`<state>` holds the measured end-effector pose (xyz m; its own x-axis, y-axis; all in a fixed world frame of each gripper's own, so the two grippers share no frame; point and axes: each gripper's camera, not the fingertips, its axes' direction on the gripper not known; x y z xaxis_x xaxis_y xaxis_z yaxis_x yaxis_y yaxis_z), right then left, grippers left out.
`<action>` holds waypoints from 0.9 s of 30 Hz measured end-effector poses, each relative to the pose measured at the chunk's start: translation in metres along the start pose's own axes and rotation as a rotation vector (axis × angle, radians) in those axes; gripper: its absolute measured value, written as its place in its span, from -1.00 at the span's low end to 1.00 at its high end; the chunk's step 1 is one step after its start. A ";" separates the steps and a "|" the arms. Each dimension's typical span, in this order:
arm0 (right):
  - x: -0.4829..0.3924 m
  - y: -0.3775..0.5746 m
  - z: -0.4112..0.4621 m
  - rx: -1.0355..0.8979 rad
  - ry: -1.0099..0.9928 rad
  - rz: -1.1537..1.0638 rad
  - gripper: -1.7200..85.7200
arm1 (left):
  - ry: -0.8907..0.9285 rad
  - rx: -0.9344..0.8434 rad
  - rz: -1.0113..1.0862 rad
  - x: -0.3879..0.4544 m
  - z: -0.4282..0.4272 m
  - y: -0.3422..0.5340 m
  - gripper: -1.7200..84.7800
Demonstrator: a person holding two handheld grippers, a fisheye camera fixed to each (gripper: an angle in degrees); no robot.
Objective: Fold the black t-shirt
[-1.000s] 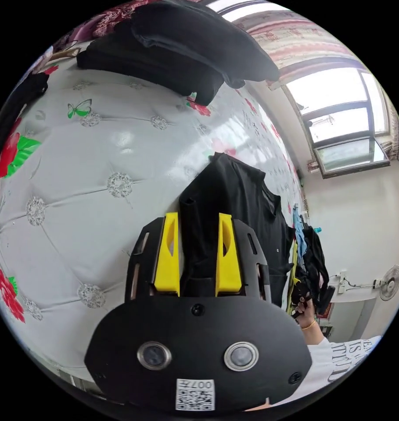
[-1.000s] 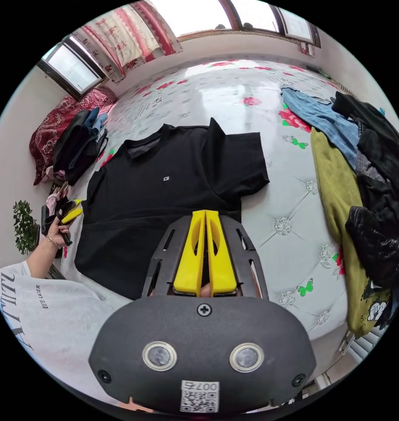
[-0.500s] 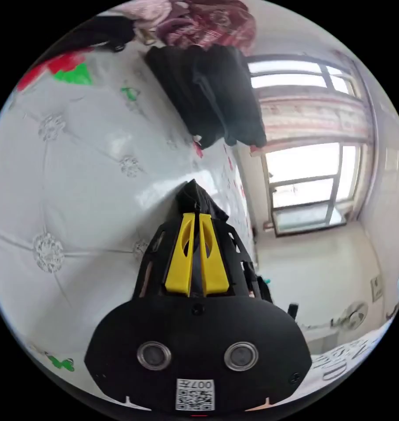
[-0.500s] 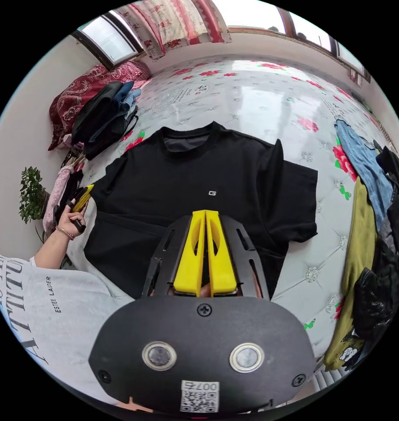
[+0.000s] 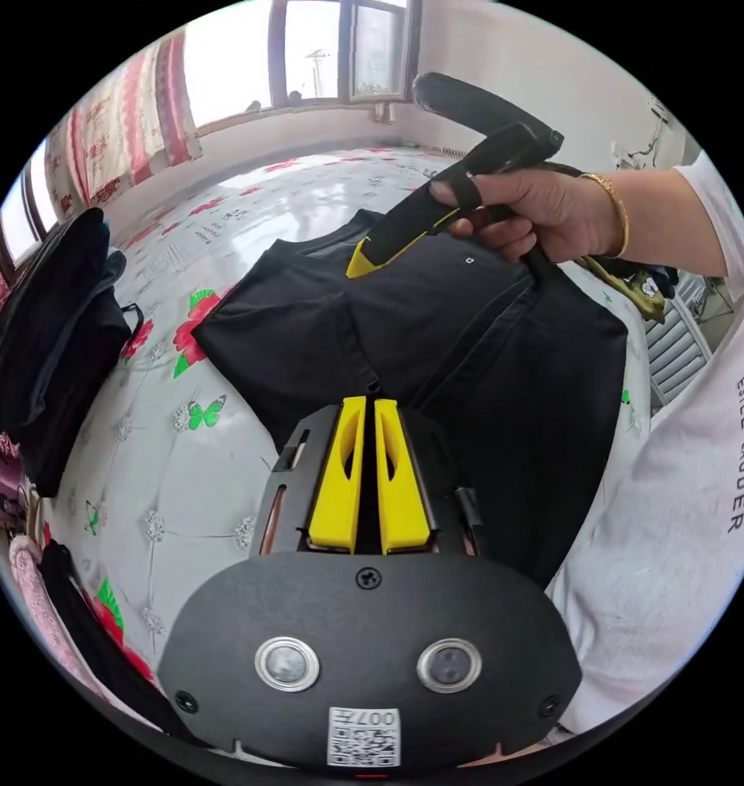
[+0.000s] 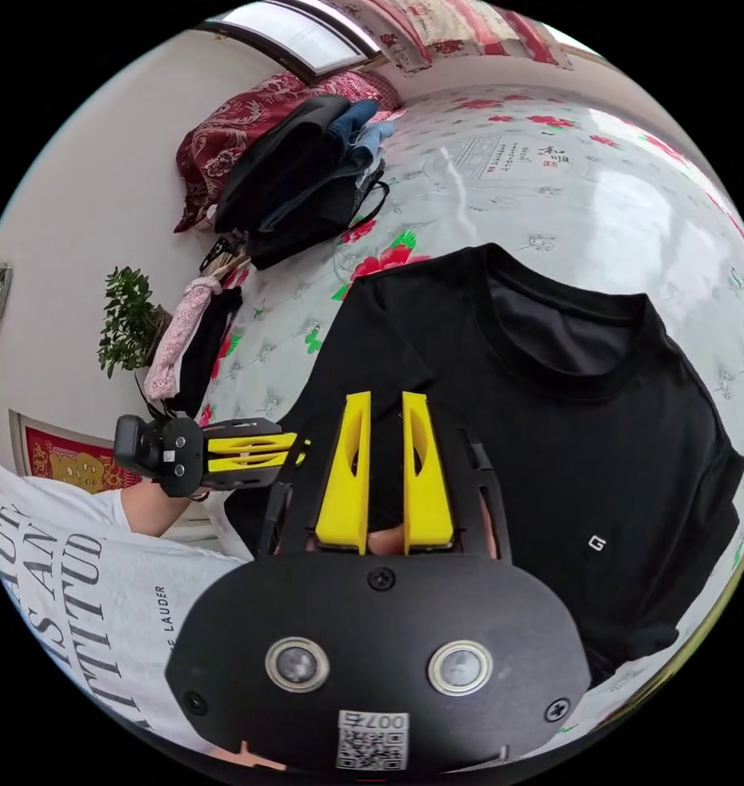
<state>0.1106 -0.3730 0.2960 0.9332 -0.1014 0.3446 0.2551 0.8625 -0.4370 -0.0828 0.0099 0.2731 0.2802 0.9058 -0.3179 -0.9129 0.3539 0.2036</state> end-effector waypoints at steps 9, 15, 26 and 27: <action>0.023 0.006 -0.005 0.037 -0.014 0.052 -0.81 | 0.065 -0.074 0.006 0.028 0.030 -0.010 -0.75; 0.111 0.114 -0.127 0.362 0.180 0.438 -0.80 | 0.076 0.011 -0.096 0.040 0.008 -0.023 -0.74; 0.232 0.265 -0.161 0.538 -0.040 1.046 -0.82 | 0.053 -0.027 -0.225 0.073 0.019 -0.053 -0.80; 0.233 0.265 -0.160 0.566 -0.028 1.060 -0.84 | 0.060 -0.027 -0.237 0.073 0.019 -0.055 -0.81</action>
<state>0.4357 -0.2470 0.1277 0.6041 0.7950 0.0551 -0.7899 0.6065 -0.0900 -0.0068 0.0613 0.2567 0.4699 0.7828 -0.4081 -0.8317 0.5475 0.0927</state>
